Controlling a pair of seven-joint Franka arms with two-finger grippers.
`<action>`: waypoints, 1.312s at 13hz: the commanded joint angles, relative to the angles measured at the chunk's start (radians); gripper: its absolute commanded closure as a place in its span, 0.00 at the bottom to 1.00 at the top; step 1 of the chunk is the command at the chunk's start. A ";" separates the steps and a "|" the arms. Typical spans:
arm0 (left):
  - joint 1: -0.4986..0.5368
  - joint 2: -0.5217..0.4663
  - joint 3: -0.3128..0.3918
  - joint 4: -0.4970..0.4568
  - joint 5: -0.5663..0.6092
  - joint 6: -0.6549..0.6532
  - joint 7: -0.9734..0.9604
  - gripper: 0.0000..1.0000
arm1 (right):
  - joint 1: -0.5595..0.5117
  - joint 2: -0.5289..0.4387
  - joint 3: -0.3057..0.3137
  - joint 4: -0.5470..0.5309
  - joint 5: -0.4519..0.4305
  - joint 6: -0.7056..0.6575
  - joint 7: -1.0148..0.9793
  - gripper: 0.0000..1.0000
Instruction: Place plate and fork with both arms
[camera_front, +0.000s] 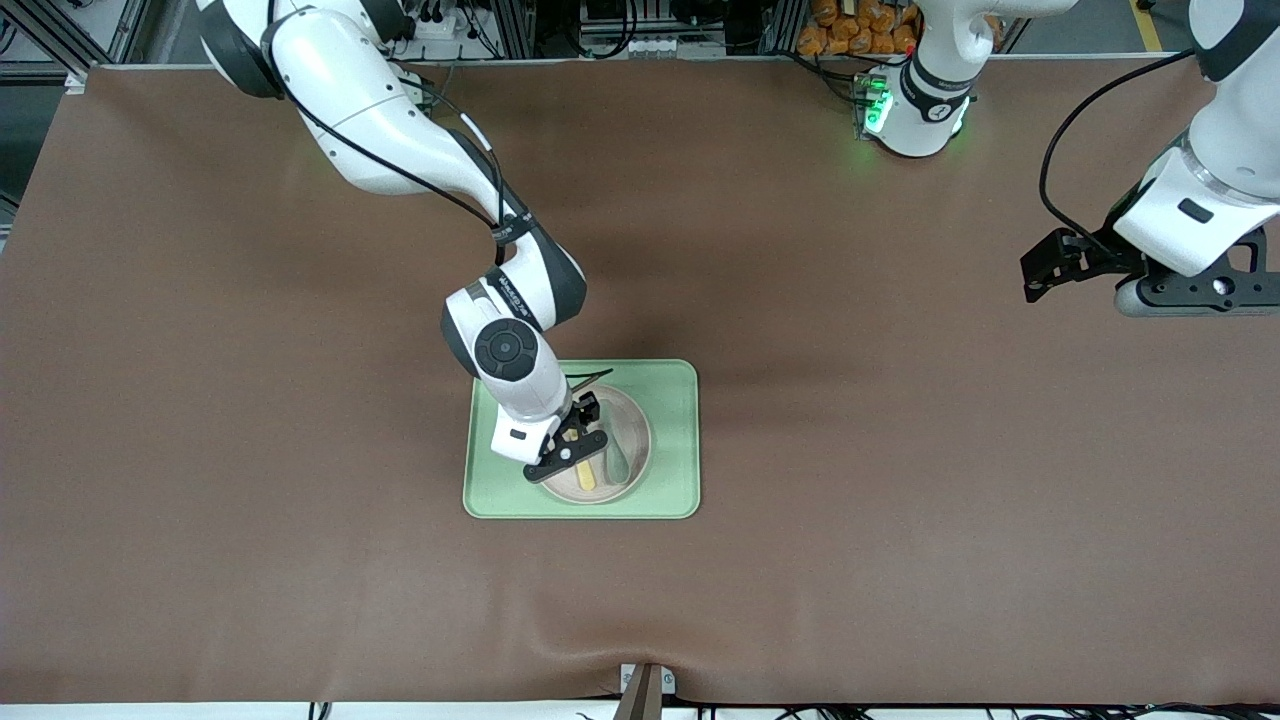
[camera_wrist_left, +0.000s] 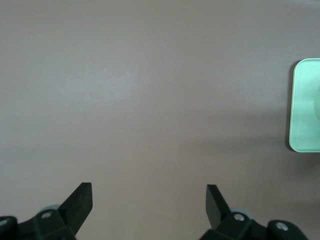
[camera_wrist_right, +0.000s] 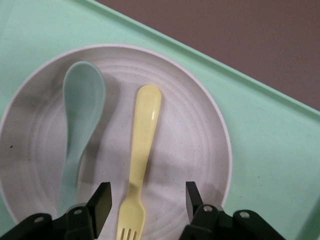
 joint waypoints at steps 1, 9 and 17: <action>-0.009 0.002 0.019 0.006 -0.014 0.005 0.011 0.00 | 0.013 0.020 -0.003 0.026 -0.010 0.001 0.042 0.31; 0.081 0.011 -0.024 0.023 -0.025 0.005 0.012 0.00 | 0.019 0.039 -0.003 0.024 -0.012 0.003 0.060 0.32; 0.109 0.011 -0.037 0.035 -0.036 0.005 0.038 0.00 | 0.021 0.042 -0.005 0.023 -0.015 0.003 0.060 0.36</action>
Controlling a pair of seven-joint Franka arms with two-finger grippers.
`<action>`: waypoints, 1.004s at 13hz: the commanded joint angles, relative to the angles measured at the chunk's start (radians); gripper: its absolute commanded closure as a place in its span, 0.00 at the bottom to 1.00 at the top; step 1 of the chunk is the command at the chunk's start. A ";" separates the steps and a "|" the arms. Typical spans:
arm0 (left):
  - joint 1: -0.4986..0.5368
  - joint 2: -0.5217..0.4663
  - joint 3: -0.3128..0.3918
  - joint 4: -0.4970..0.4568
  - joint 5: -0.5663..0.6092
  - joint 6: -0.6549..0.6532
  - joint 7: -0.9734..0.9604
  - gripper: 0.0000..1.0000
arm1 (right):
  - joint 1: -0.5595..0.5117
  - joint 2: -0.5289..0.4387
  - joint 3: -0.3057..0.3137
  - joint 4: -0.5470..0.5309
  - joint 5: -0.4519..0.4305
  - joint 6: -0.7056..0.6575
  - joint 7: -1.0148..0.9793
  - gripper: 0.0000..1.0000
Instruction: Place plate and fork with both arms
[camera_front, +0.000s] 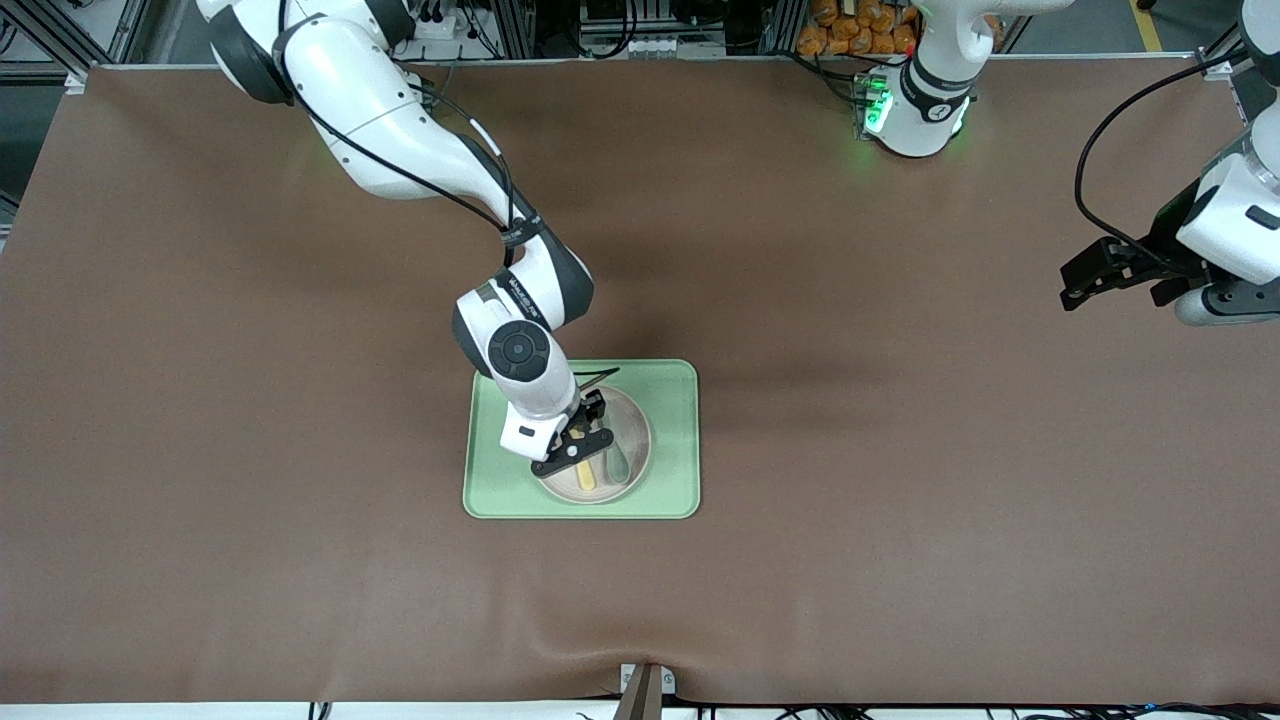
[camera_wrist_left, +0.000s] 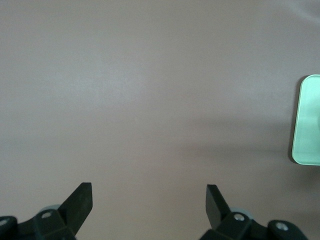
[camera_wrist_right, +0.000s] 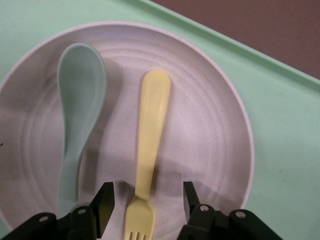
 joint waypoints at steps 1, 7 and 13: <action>0.020 0.007 -0.011 0.022 -0.018 -0.001 0.042 0.00 | 0.008 0.018 -0.004 0.023 -0.015 0.002 0.021 0.36; 0.024 0.008 -0.003 0.022 -0.011 -0.001 0.042 0.00 | 0.008 0.024 -0.004 0.020 -0.024 0.002 0.021 0.42; 0.023 0.011 -0.003 0.022 -0.017 -0.001 0.041 0.00 | 0.008 0.027 -0.004 0.020 -0.027 0.002 0.021 1.00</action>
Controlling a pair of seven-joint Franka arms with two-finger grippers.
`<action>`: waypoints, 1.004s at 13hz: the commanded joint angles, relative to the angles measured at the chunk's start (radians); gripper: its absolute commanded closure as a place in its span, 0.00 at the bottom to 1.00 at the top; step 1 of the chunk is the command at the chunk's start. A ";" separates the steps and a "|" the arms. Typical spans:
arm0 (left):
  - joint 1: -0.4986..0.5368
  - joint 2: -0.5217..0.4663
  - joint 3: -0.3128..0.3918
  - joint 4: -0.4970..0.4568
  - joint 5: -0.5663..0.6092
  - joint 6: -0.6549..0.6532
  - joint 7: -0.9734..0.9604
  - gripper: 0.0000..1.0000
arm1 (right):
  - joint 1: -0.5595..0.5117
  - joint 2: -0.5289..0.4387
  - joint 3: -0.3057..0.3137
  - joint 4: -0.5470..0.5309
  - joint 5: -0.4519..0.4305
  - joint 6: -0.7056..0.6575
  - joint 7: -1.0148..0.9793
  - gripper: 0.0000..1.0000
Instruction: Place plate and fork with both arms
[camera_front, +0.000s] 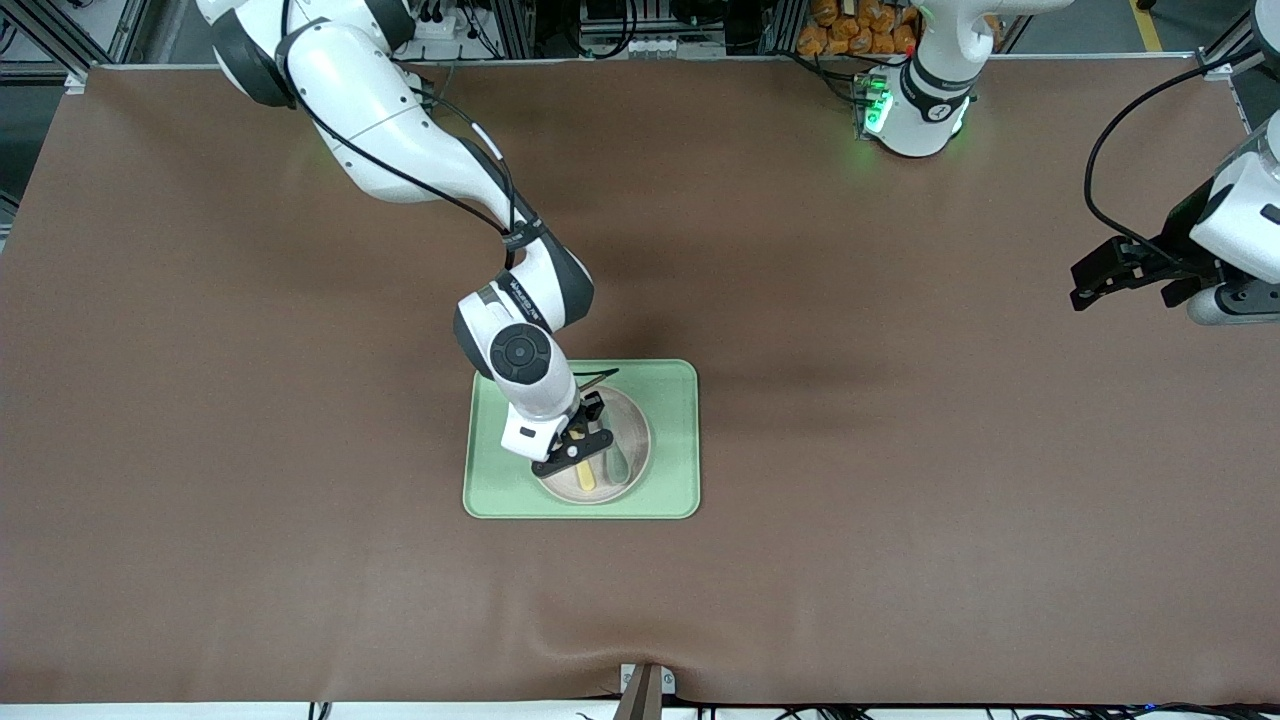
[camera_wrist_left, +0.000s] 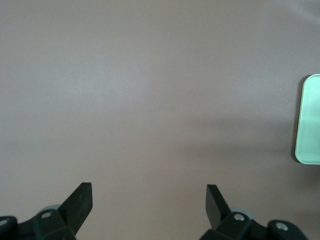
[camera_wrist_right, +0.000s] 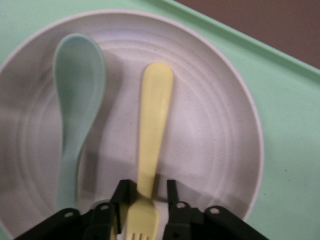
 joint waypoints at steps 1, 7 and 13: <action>0.008 0.013 -0.005 0.019 -0.018 -0.001 0.019 0.00 | 0.007 0.015 -0.005 0.017 -0.026 0.002 0.021 1.00; 0.008 0.013 -0.005 0.023 -0.020 -0.001 0.014 0.00 | 0.006 -0.003 -0.005 0.023 -0.011 -0.007 0.067 1.00; 0.008 0.021 -0.006 0.025 -0.014 -0.001 0.010 0.00 | 0.001 -0.038 -0.001 0.022 -0.006 -0.021 0.108 1.00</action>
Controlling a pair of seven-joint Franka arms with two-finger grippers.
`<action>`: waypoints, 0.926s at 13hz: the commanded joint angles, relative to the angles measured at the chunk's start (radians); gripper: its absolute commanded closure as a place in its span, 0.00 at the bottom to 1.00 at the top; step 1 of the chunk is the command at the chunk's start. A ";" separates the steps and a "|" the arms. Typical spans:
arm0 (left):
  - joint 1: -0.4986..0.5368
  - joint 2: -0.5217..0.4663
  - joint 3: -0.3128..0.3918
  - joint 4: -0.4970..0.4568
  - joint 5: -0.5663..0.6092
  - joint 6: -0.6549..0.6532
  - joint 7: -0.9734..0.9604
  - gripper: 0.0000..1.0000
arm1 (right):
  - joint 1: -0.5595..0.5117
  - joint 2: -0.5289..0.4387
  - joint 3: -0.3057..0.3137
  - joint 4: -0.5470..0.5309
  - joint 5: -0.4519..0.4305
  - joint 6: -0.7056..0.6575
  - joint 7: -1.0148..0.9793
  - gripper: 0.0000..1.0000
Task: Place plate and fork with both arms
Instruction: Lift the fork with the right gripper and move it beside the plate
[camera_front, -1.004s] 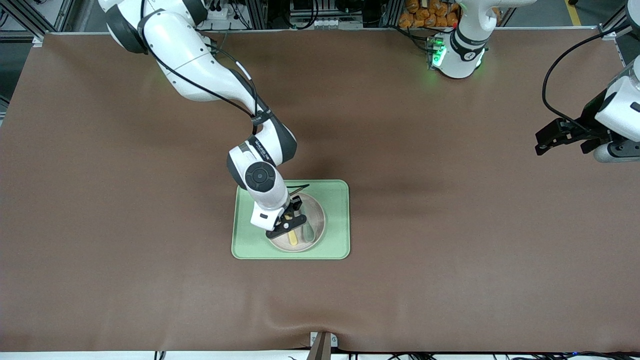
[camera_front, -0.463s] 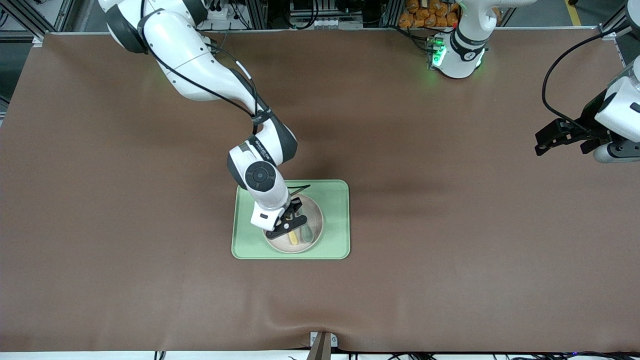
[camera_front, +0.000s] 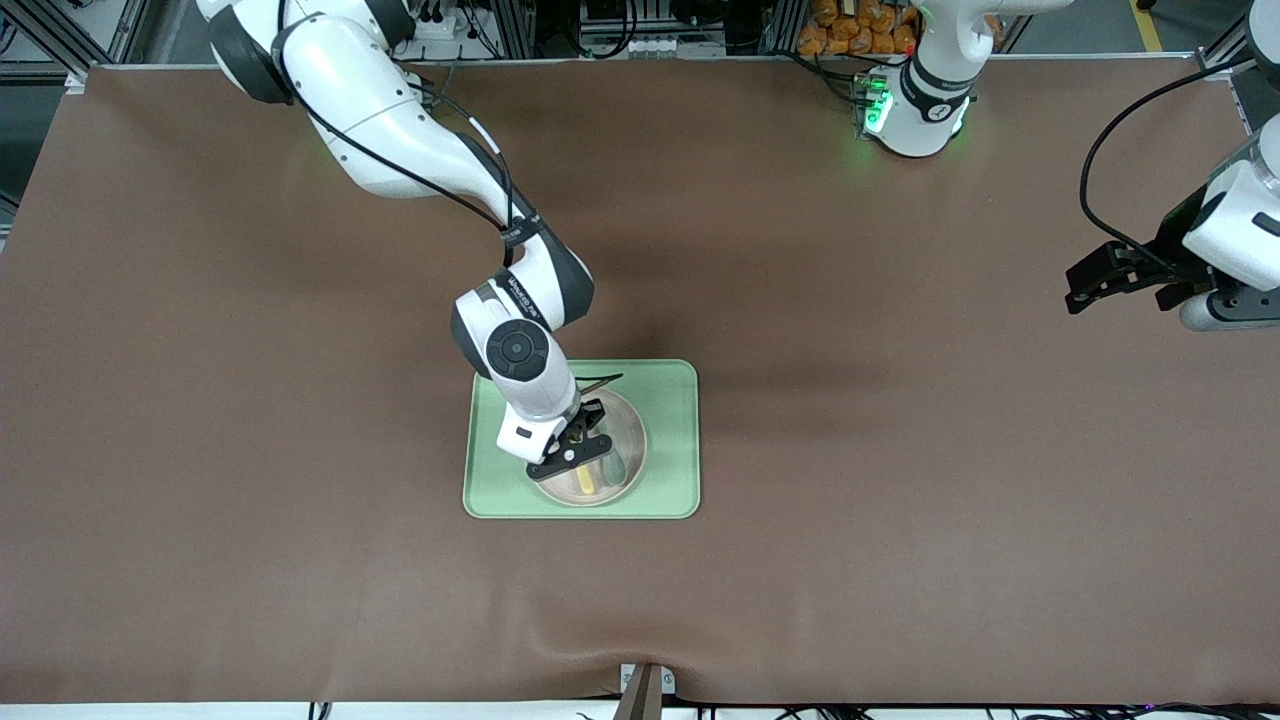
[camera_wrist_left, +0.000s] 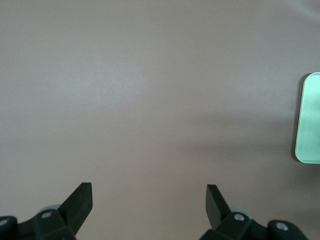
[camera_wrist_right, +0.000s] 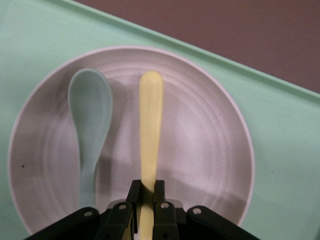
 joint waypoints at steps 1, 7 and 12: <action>0.011 0.008 -0.005 0.023 -0.011 -0.002 0.016 0.00 | 0.001 -0.028 0.003 -0.001 -0.007 -0.027 0.041 1.00; 0.011 0.006 -0.003 0.023 -0.012 -0.005 0.019 0.00 | -0.105 -0.112 0.003 -0.008 -0.004 -0.148 0.047 1.00; 0.009 0.006 -0.003 0.023 -0.011 -0.006 0.019 0.00 | -0.232 -0.118 0.044 -0.079 0.086 -0.202 0.032 1.00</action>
